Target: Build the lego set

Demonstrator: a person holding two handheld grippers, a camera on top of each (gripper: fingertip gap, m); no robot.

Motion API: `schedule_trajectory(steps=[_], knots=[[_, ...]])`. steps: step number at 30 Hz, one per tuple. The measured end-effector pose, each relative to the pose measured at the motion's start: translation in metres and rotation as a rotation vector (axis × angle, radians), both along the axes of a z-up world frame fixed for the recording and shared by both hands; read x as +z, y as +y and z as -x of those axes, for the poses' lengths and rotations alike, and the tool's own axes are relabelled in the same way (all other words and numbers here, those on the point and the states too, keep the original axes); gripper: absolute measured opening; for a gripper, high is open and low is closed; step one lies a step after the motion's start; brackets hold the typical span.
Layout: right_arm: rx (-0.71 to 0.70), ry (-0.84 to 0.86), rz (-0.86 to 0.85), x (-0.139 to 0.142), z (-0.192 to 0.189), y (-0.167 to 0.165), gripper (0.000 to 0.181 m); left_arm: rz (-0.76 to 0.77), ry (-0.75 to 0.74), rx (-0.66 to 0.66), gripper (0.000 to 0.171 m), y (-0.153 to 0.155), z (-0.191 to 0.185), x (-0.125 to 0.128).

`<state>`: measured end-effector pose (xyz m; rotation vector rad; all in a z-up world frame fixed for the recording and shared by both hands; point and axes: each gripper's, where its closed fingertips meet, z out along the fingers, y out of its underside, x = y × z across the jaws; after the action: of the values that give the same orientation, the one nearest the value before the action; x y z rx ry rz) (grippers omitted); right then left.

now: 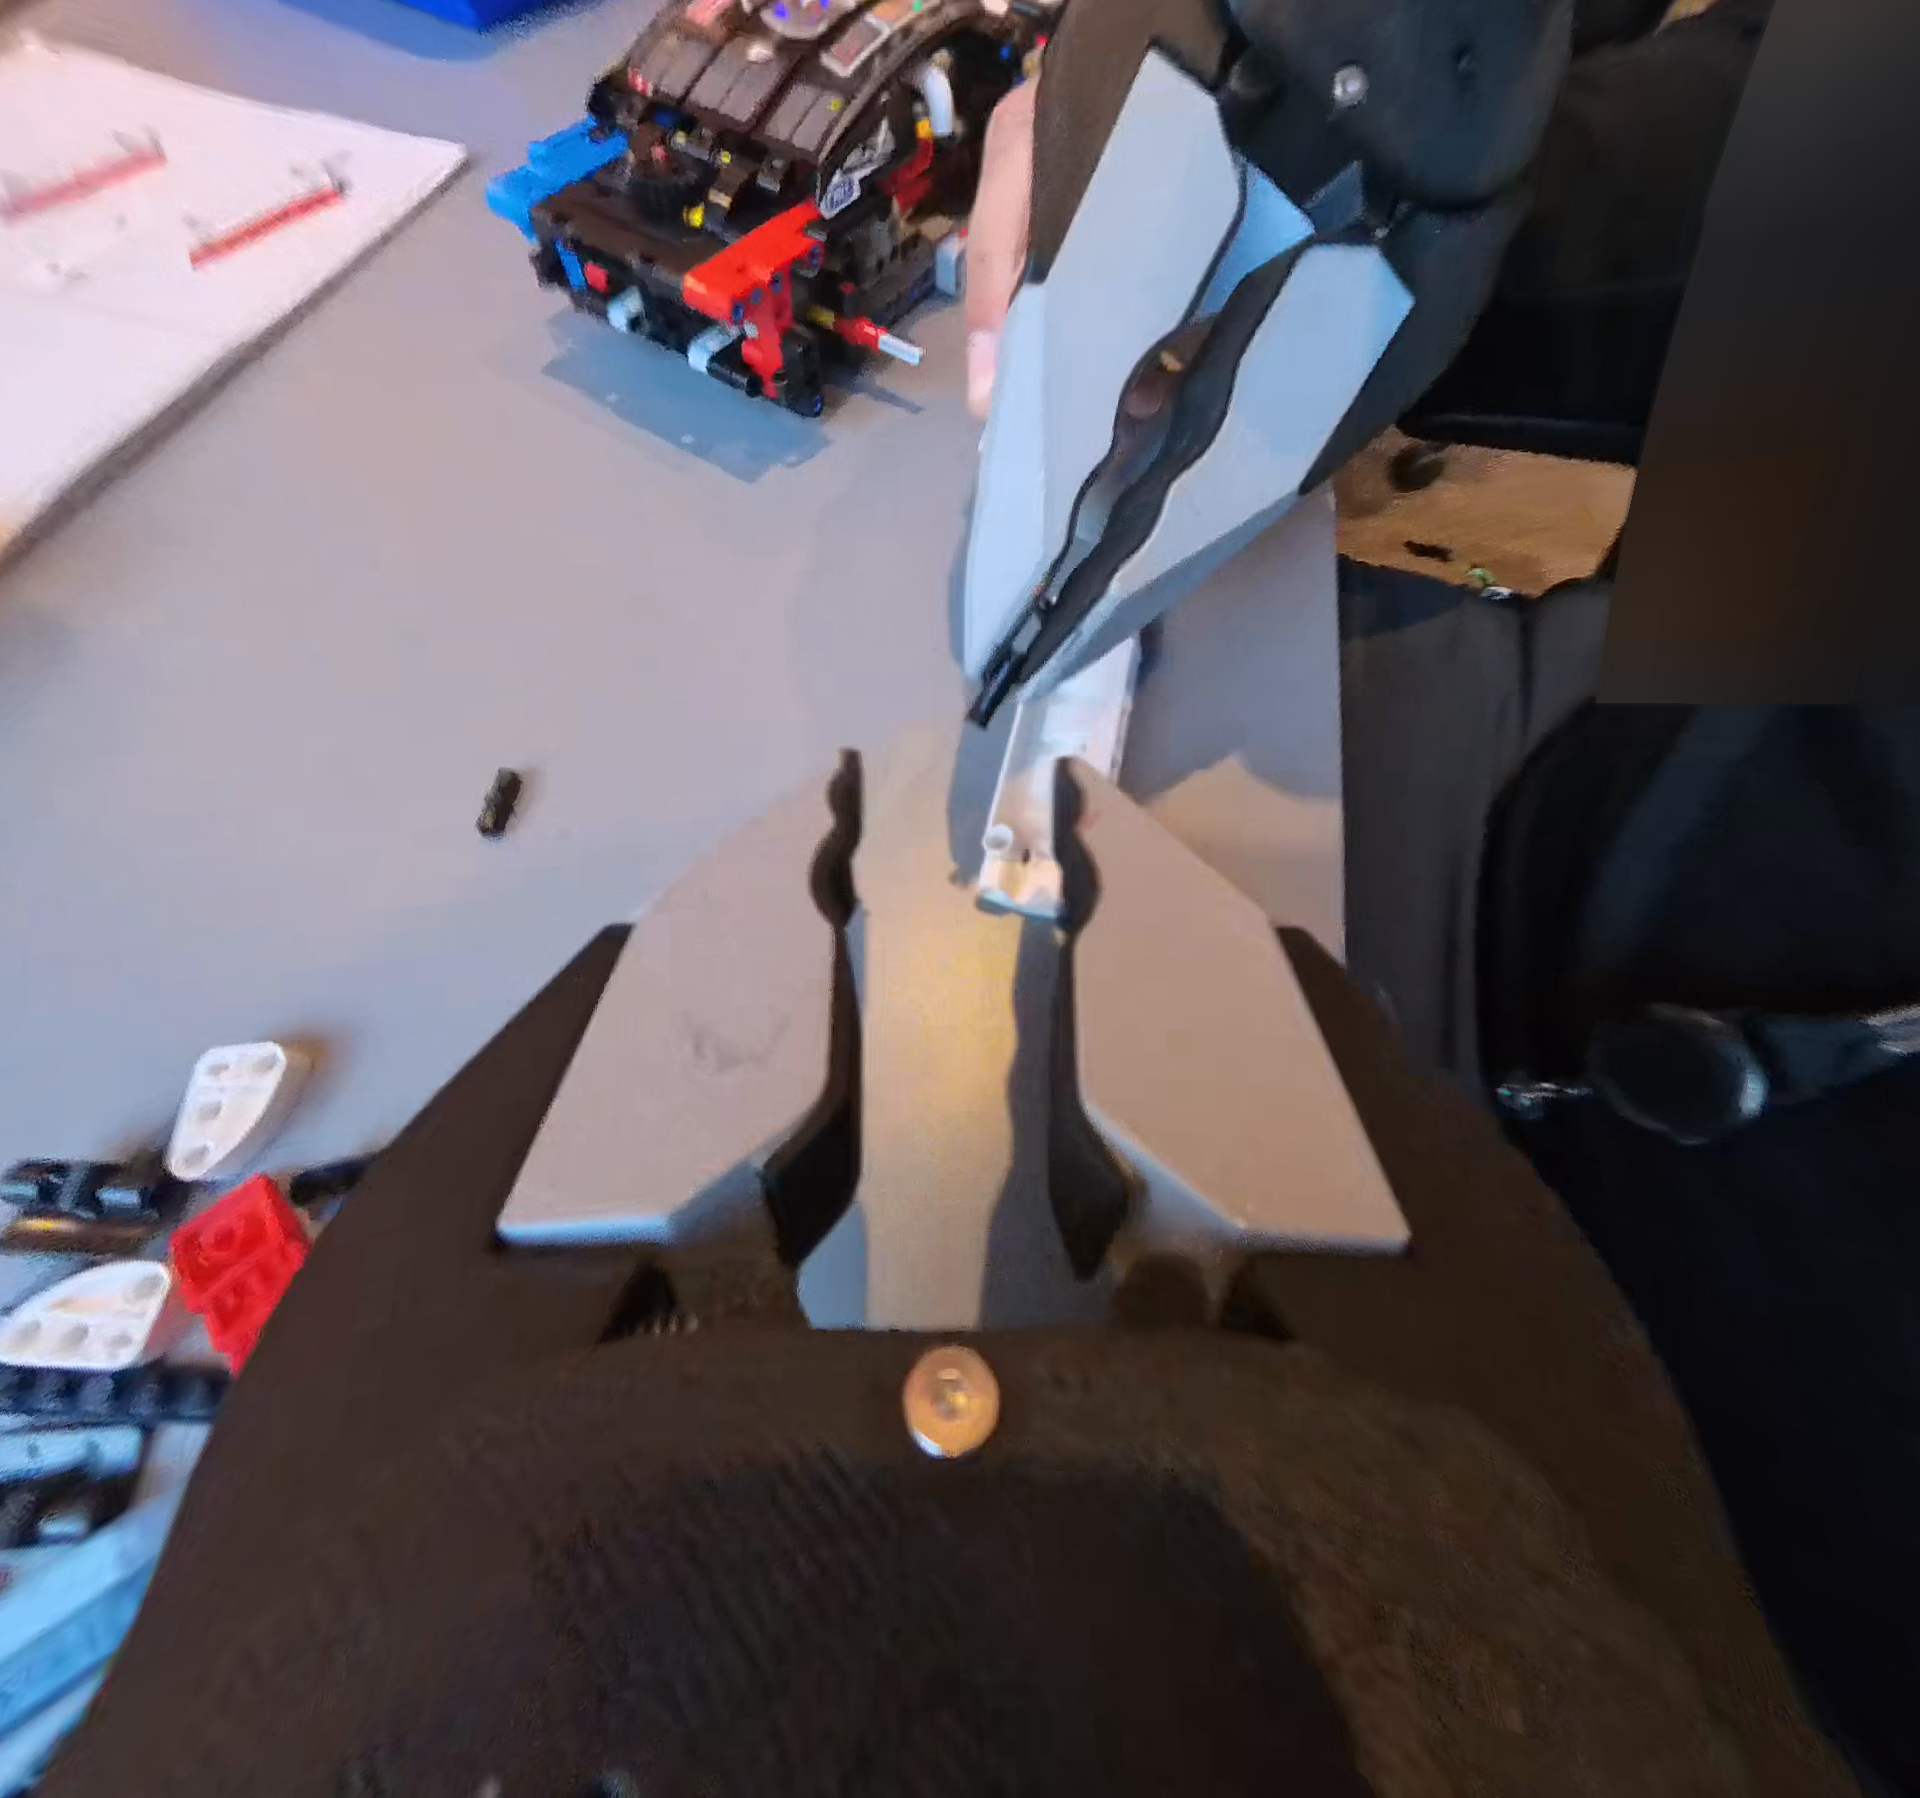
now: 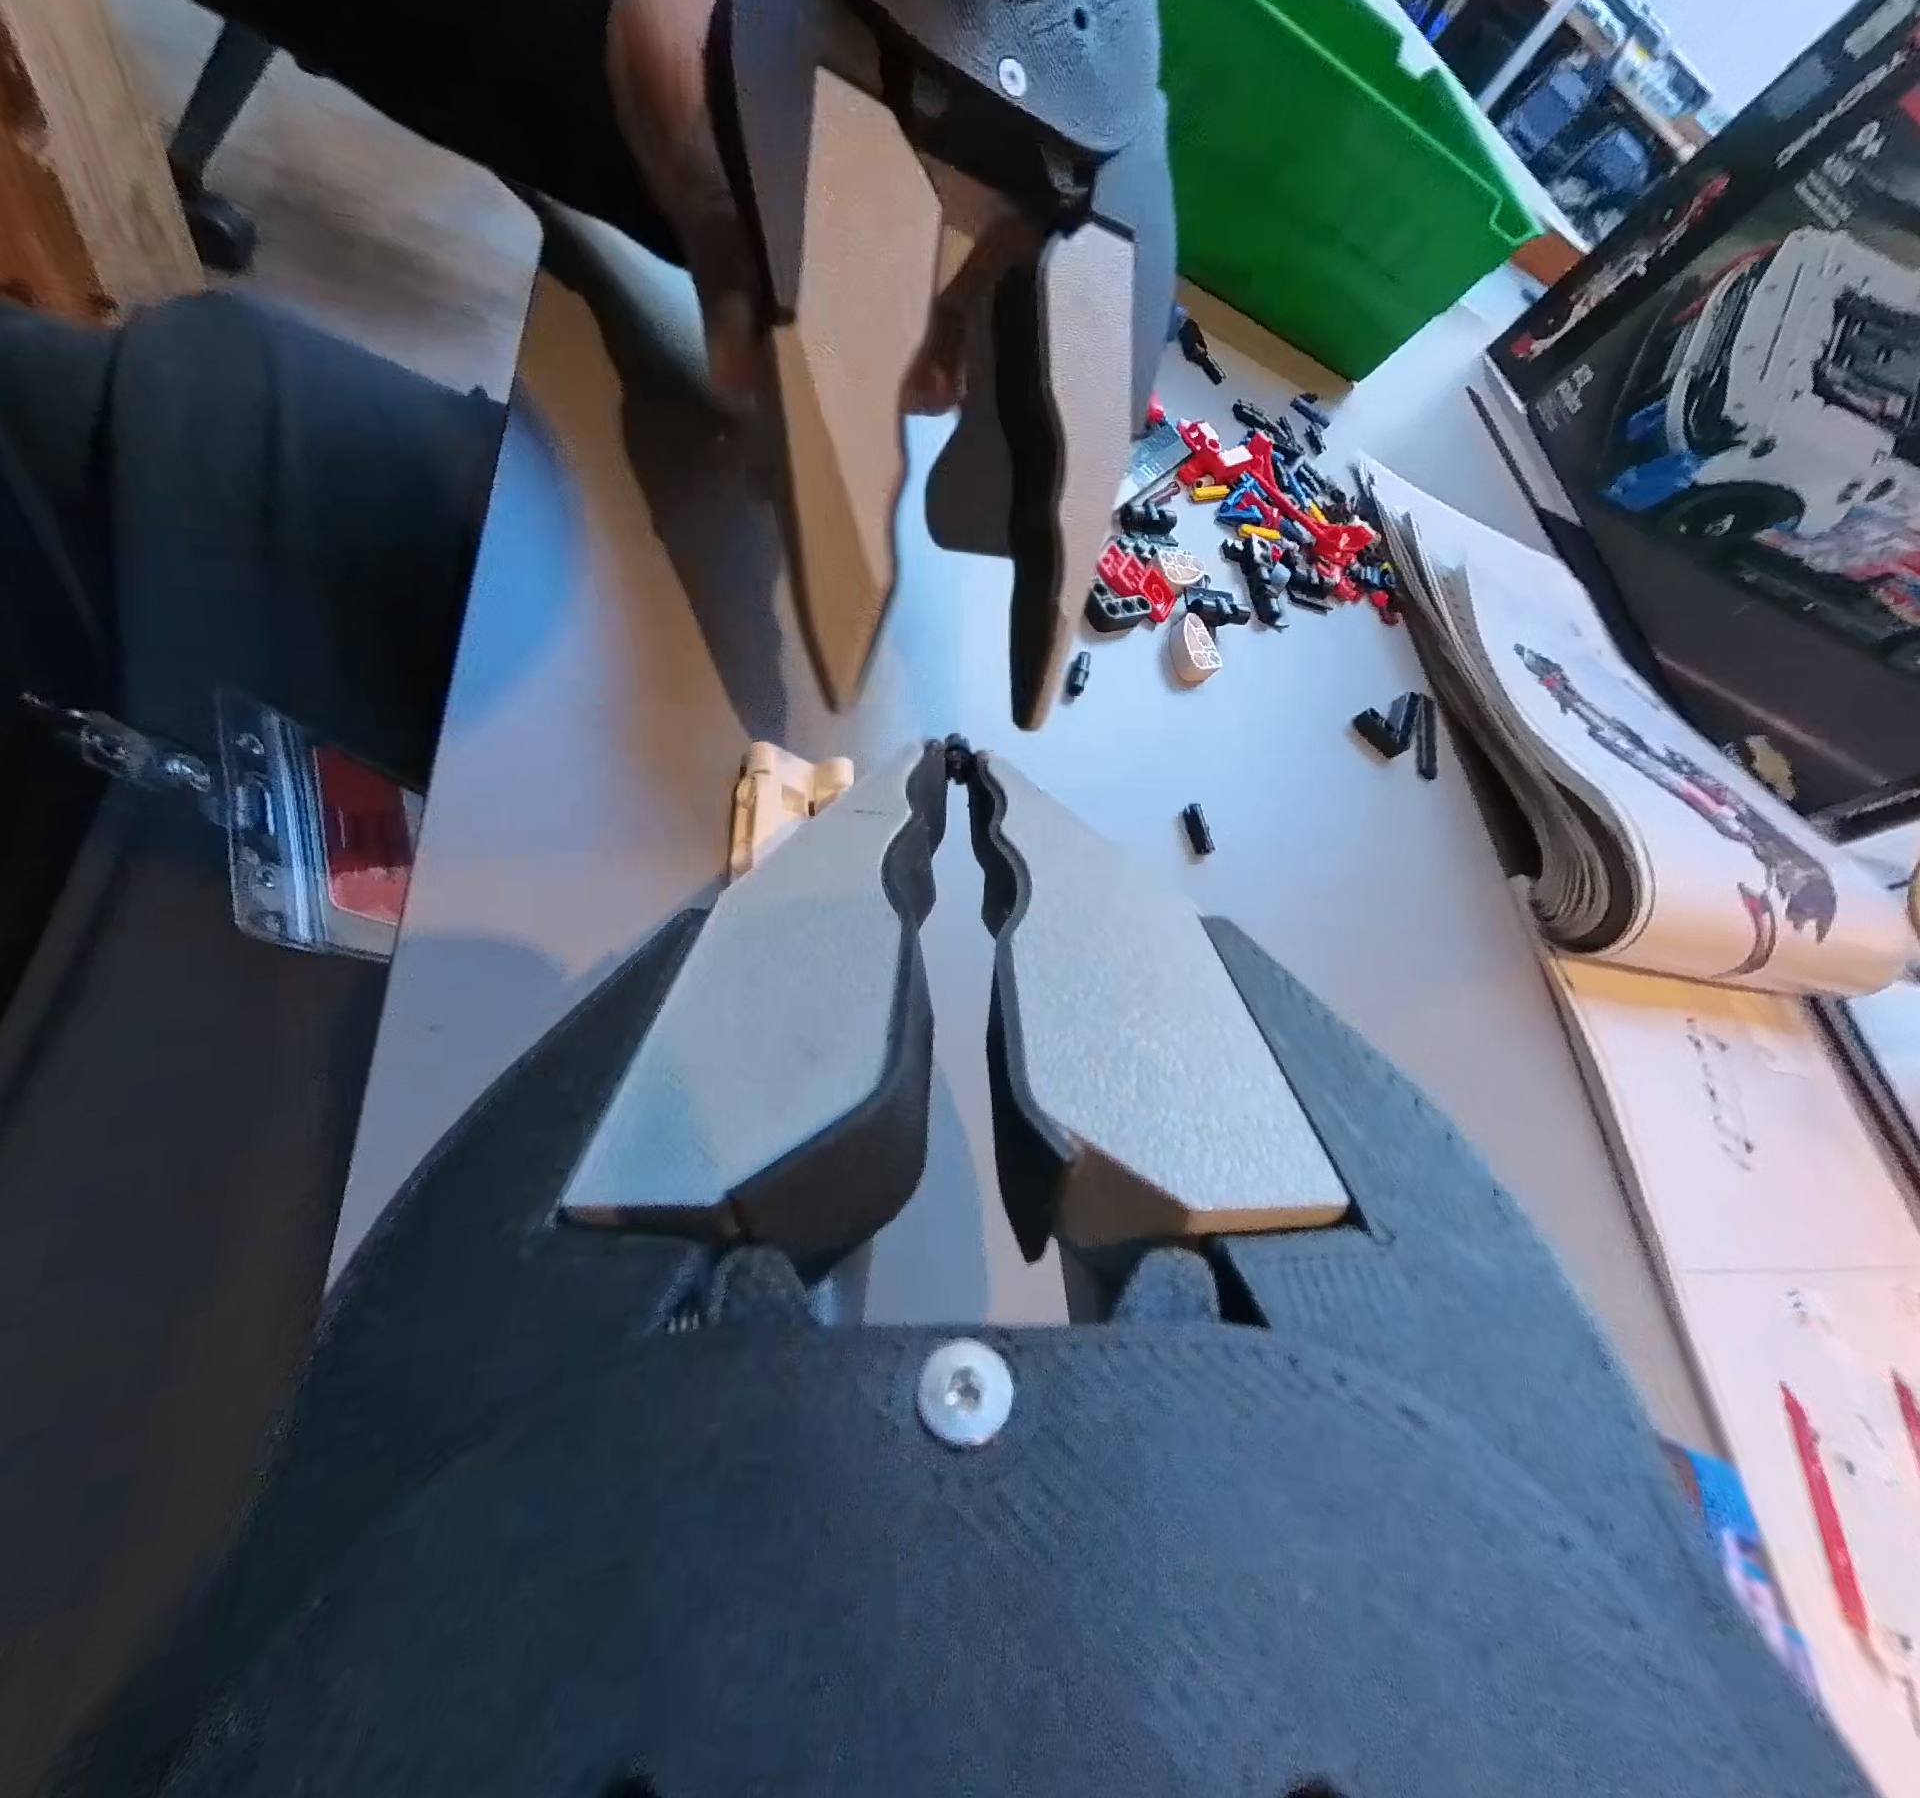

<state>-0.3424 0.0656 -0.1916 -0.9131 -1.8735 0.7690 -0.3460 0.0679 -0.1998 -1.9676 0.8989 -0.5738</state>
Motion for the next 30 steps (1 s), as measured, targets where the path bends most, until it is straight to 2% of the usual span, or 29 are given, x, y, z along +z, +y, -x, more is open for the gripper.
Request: schedule_trajectory(steps=[1, 5, 9, 11, 16, 25, 30], knots=[[-0.006, -0.008, 0.031, 0.001, -0.001, 0.001, 0.001, 0.048, -0.022, -0.004, 0.041, -0.003, 0.001, -0.002], [-0.018, -0.138, 0.231, -0.008, -0.005, 0.003, 0.001, 0.171, -0.007, -0.056, 0.046, -0.019, -0.005, -0.017], [-0.04, -0.308, 0.363, -0.025, -0.004, 0.004, 0.001, 0.206, 0.118, -0.034, 0.044, -0.019, -0.004, -0.037], [-0.041, -0.374, 0.408, -0.03, -0.002, 0.002, 0.002, 0.2, 0.128, -0.029, 0.038, -0.017, -0.005, -0.039], [-0.019, -0.481, 0.455, -0.028, 0.004, 0.001, 0.001, 0.216, 0.099, -0.034, 0.024, -0.016, -0.006, -0.039], [0.032, -0.712, 0.44, -0.034, 0.001, 0.0, 0.002, 0.203, 0.115, -0.109, 0.024, -0.014, -0.008, -0.039], [0.038, -0.778, 0.407, -0.036, 0.002, -0.001, 0.002, 0.204, 0.115, -0.133, 0.023, -0.012, -0.01, -0.039]])
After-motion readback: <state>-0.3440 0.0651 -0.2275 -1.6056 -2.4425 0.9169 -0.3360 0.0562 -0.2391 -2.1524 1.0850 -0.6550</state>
